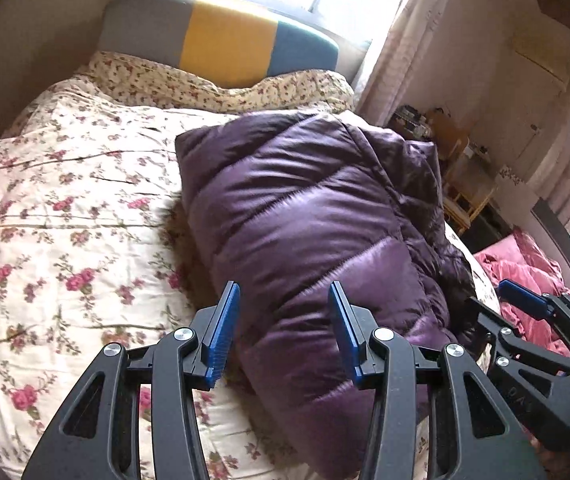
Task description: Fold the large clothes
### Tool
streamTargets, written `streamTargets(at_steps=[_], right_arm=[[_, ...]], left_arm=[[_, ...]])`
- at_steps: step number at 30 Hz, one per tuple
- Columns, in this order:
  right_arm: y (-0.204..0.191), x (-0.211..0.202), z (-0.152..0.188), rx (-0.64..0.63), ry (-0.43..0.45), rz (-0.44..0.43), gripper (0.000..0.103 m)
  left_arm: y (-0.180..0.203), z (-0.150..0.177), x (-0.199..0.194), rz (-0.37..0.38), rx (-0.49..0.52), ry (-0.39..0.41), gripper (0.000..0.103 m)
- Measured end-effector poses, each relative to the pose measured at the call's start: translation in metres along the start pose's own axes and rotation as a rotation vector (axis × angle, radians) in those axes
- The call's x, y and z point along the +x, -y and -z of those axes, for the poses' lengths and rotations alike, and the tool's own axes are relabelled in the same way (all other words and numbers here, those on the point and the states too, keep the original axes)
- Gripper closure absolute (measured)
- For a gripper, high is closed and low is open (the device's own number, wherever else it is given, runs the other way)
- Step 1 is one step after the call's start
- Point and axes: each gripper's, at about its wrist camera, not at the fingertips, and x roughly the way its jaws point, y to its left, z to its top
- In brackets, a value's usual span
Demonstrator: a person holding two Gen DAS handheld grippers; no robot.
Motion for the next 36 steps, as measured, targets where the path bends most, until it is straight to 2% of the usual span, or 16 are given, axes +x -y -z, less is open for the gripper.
streamTargets(at_steps=[13, 26, 32, 36], right_arm=[[-0.01, 0.023, -0.029, -0.014, 0.014, 0.049, 0.055], [-0.016, 0.065, -0.065, -0.048, 0.033, 0.194, 0.059], [-0.016, 0.102, -0.073, -0.062, -0.014, 0.203, 0.069], [-0.01, 0.122, -0.066, -0.056, -0.057, 0.184, 0.071]], left_arm=[[-0.014, -0.021, 0.007, -0.048, -0.013, 0.016, 0.058], [-0.008, -0.054, 0.033, -0.069, 0.021, 0.009, 0.058], [-0.009, -0.066, 0.054, -0.073, 0.02, -0.009, 0.058], [-0.007, -0.067, 0.069, -0.066, 0.032, -0.033, 0.058]])
